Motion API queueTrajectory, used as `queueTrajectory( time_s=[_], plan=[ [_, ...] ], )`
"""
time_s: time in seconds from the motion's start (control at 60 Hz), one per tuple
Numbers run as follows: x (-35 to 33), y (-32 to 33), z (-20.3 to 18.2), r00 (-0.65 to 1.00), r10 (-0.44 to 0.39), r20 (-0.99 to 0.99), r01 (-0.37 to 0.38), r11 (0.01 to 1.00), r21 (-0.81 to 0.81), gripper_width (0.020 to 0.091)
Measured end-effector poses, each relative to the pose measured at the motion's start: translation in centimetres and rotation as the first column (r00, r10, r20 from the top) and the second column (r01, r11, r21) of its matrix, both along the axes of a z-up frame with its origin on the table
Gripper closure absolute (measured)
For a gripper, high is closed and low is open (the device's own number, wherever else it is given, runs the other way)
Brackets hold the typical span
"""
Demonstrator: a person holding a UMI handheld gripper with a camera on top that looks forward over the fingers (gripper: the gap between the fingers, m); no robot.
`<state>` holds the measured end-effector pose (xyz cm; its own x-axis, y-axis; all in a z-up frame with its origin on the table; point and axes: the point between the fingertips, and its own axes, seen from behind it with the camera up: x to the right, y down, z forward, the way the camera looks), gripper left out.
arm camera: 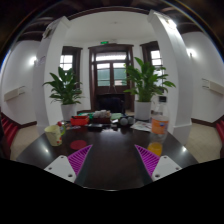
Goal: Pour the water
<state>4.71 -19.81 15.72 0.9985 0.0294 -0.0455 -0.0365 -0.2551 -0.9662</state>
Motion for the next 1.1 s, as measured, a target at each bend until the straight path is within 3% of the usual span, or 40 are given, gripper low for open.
queueTrajectory(
  time_s=[0.283, 0.55, 0.633, 0.683, 0.75, 0.867, 0.933, 0.95, 0.967, 1.017, 1.033, 1.1],
  plan=[
    [12.9, 2.1, -1.1, 0.988, -0.157, -0.002, 0.157, 0.986, 0.055, 0.0290],
    [20.2, 9.8, -2.3, 0.989, -0.148, 0.006, 0.146, 0.981, 0.129, 0.0267],
    [21.4, 11.5, -2.2, 0.990, -0.141, 0.031, 0.135, 0.979, 0.154, 0.0331],
    [21.6, 12.3, -1.8, 0.990, -0.136, 0.038, 0.128, 0.977, 0.169, 0.0411],
    [21.3, 13.1, -1.8, 0.991, -0.126, 0.042, 0.117, 0.978, 0.174, 0.0585],
    [20.6, 13.7, -1.4, 0.991, -0.119, 0.066, 0.105, 0.978, 0.182, 0.0604],
    [20.8, 13.4, -1.6, 0.989, -0.141, 0.055, 0.129, 0.975, 0.179, 0.0669],
    [20.8, 13.3, -1.6, 0.988, -0.143, 0.056, 0.131, 0.975, 0.178, 0.0653],
    [20.8, 13.3, -1.7, 0.988, -0.143, 0.061, 0.130, 0.976, 0.176, 0.0721],
    [20.8, 13.3, -1.7, 0.987, -0.145, 0.066, 0.132, 0.976, 0.171, 0.0739],
    [20.8, 13.3, -1.7, 0.987, -0.149, 0.064, 0.137, 0.976, 0.169, 0.0780],
    [20.8, 13.5, -1.7, 0.986, -0.154, 0.062, 0.142, 0.977, 0.160, 0.0780]
  ],
)
